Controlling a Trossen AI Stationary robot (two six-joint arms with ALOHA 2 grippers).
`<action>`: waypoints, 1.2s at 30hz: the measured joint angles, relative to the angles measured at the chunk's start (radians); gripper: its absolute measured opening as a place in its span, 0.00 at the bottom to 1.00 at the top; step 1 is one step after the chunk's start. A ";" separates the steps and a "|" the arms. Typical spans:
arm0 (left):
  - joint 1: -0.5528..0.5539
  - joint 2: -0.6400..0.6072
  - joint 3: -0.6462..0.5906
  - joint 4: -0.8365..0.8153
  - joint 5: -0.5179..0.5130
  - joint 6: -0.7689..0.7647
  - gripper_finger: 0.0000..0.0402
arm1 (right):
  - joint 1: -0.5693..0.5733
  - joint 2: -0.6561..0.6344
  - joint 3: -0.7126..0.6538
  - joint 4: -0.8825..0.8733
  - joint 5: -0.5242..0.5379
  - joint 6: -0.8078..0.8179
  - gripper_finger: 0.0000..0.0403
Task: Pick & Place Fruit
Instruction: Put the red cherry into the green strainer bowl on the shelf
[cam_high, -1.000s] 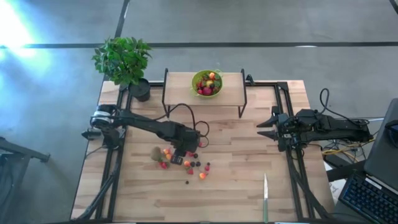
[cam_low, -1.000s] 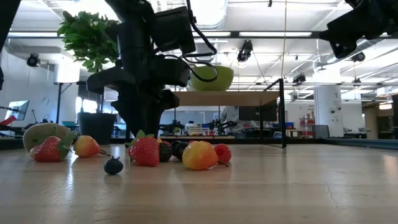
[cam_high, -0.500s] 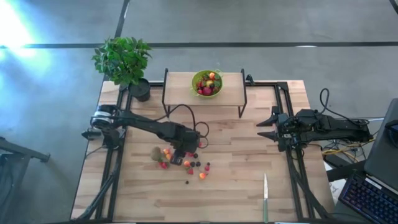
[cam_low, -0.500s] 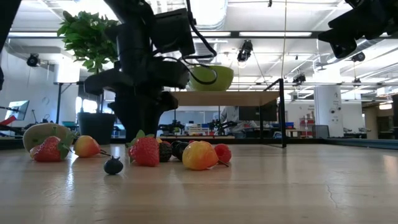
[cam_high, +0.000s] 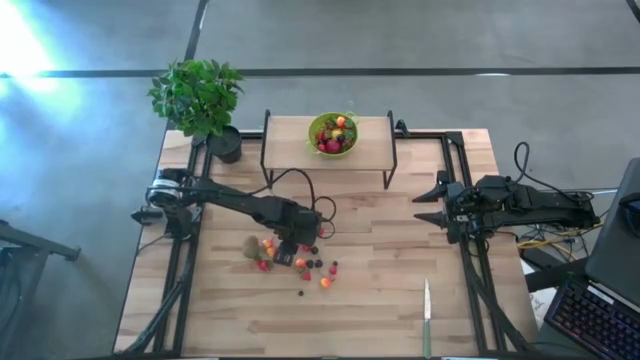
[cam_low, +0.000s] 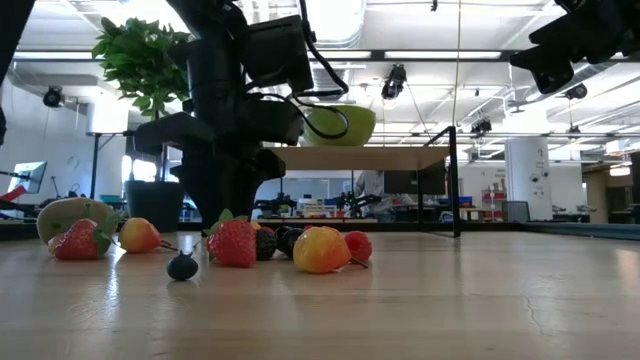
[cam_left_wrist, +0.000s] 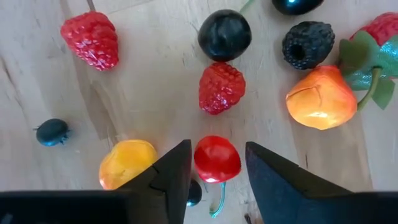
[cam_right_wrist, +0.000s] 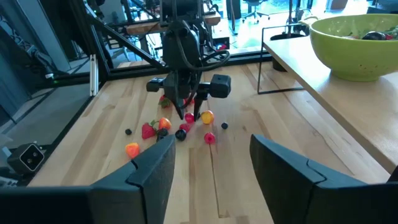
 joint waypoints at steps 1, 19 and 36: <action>0.000 0.000 0.000 -0.001 0.000 0.000 0.38 | 0.000 0.000 0.000 0.000 0.000 0.000 0.51; 0.000 -0.002 0.002 -0.009 0.000 0.000 0.29 | 0.000 0.000 0.000 0.000 0.000 0.000 0.57; 0.007 -0.058 0.136 -0.102 -0.018 0.028 0.28 | 0.000 0.000 0.000 0.000 0.000 0.000 0.68</action>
